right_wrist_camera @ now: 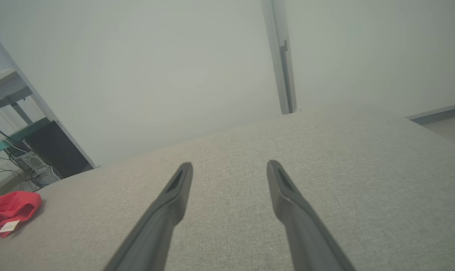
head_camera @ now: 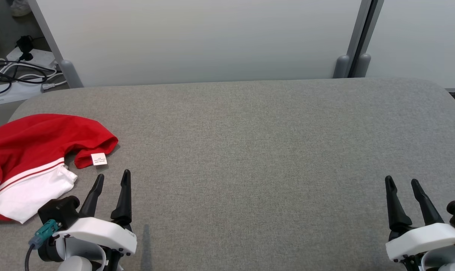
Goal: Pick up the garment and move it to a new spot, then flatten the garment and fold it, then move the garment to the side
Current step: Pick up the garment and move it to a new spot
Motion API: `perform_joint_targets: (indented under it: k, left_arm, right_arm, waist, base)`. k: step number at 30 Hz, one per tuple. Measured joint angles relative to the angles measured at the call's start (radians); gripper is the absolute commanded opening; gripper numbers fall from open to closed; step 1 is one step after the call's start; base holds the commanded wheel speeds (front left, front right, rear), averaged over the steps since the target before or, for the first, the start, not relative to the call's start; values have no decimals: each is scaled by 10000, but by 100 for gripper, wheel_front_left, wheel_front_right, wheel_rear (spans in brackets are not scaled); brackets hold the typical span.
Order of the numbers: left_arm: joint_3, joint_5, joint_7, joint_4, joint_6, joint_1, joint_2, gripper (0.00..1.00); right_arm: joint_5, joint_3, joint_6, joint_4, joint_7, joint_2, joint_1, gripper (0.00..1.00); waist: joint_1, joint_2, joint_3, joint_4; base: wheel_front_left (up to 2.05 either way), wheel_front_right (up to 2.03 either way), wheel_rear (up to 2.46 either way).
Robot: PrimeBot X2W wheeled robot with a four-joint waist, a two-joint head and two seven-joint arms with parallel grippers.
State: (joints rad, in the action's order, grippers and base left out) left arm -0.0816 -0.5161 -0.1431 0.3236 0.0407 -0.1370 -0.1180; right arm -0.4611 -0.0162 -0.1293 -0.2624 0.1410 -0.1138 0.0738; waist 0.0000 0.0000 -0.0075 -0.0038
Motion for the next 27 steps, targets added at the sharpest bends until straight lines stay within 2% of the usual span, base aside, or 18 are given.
perform_joint_targets:
  k: [13, 27]
  left_arm:
    - [-59, 1214, -397, 151, -244, 0, -19, 100]
    - [-117, 2345, -790, 525, -343, -1, -6, 100]
  right_arm:
    - [1542, -19, 0, -146, 370, 81, -12, 100]
    - [2441, -184, 0, -190, 788, 215, -52, 100]
  waist:
    - [0, 0, 16, 21]
    - [0, 0, -18, 79]
  base:
    - [0, 0, 0]
    - [0, 0, 0]
